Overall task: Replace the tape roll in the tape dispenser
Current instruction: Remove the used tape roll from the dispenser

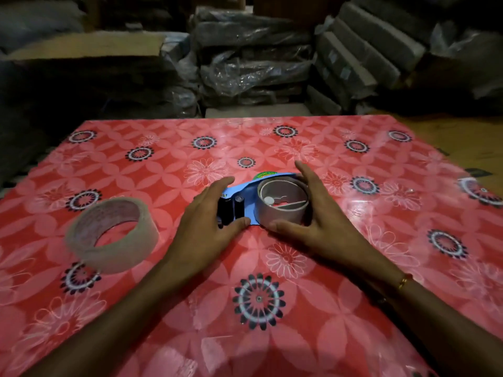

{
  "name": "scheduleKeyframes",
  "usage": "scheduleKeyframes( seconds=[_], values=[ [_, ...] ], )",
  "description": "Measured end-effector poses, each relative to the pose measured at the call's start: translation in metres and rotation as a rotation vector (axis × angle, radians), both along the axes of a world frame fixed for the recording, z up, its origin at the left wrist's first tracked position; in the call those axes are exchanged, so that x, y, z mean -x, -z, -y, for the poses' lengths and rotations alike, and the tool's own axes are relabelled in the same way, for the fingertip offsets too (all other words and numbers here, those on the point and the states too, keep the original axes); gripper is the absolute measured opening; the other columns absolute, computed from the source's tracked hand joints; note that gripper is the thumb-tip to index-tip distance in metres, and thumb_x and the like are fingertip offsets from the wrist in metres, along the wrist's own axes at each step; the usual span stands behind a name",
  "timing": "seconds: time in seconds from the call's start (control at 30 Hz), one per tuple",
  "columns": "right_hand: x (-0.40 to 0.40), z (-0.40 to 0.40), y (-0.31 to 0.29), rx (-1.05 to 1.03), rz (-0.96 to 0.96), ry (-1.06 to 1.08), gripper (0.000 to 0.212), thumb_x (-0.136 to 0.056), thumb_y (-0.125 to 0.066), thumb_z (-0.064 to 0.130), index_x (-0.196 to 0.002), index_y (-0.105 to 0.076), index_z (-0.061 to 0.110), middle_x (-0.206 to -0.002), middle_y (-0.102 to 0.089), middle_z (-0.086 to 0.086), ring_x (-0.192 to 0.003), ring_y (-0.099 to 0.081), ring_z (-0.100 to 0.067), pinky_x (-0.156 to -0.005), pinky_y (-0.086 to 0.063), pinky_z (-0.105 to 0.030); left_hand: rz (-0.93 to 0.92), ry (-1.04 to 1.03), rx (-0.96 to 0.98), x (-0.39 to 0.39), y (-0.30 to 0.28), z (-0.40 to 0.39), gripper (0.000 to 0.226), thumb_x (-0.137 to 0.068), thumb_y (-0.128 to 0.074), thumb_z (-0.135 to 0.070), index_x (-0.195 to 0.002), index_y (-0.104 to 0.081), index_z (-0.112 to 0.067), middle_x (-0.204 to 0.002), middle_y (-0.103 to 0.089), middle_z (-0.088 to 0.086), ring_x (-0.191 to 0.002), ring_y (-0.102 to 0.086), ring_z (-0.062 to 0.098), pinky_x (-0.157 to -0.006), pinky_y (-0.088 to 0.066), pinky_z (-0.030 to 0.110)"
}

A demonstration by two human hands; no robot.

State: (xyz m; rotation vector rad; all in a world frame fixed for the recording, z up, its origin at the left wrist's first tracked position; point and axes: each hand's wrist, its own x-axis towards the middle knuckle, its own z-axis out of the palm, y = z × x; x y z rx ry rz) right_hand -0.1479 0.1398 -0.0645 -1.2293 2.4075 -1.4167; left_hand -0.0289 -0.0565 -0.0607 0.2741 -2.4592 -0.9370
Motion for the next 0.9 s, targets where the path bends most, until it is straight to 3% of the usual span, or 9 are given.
scheduleKeyframes(
  seconds=[0.1,0.27,0.5,0.63,0.9],
  values=[
    [-0.004,-0.004,-0.001,-0.001,-0.020,0.022,0.112,-0.074,-0.086,0.042,-0.157,-0.011,0.036,-0.149,-0.043,0.006,-0.136,-0.046,-0.005,-0.116,-0.041,-0.036,-0.017,0.054,0.014,-0.003,-0.002,0.000,0.051,-0.076,-0.082,-0.030,-0.118,-0.056,-0.023,-0.103,-0.063,-0.009,-0.089,-0.056,0.014,-0.072,-0.042,0.027],
    [-0.014,-0.006,-0.007,-0.040,-0.034,0.049,0.110,-0.076,-0.086,0.035,-0.157,-0.012,0.032,-0.142,-0.053,0.005,-0.126,-0.056,-0.007,-0.111,-0.045,-0.031,0.031,0.040,0.012,-0.014,-0.003,-0.005,0.044,-0.074,-0.082,-0.035,-0.099,-0.051,-0.017,-0.091,-0.065,0.006,-0.084,-0.059,0.027,-0.072,-0.050,0.043],
    [-0.041,-0.013,-0.009,-0.011,-0.001,0.124,0.121,-0.066,-0.083,0.053,-0.159,-0.010,0.029,-0.149,-0.049,0.003,-0.131,-0.054,-0.011,-0.112,-0.045,-0.040,-0.004,-0.055,-0.013,-0.035,-0.006,-0.026,0.045,-0.071,-0.078,-0.037,-0.102,-0.054,-0.015,-0.096,-0.066,0.004,-0.086,-0.060,0.025,-0.076,-0.050,0.046],
    [-0.063,-0.026,-0.007,0.020,0.043,0.115,0.123,-0.060,-0.081,0.060,-0.158,-0.011,0.034,-0.146,-0.052,0.010,-0.125,-0.057,-0.004,-0.107,-0.048,-0.032,-0.032,-0.080,-0.023,-0.049,-0.007,-0.035,0.037,-0.074,-0.075,-0.030,-0.102,-0.056,-0.015,-0.095,-0.067,0.003,-0.087,-0.062,0.026,-0.076,-0.050,0.046],
    [-0.082,-0.043,-0.006,0.008,0.016,0.038,0.109,-0.066,-0.085,0.044,-0.151,-0.018,0.049,-0.130,-0.059,0.024,-0.118,-0.061,0.003,-0.106,-0.050,-0.035,-0.039,-0.044,-0.052,-0.064,-0.010,-0.046,0.042,-0.070,-0.071,-0.037,-0.107,-0.053,-0.032,-0.099,-0.069,-0.007,-0.089,-0.065,0.018,-0.079,-0.053,0.041]
  ],
)
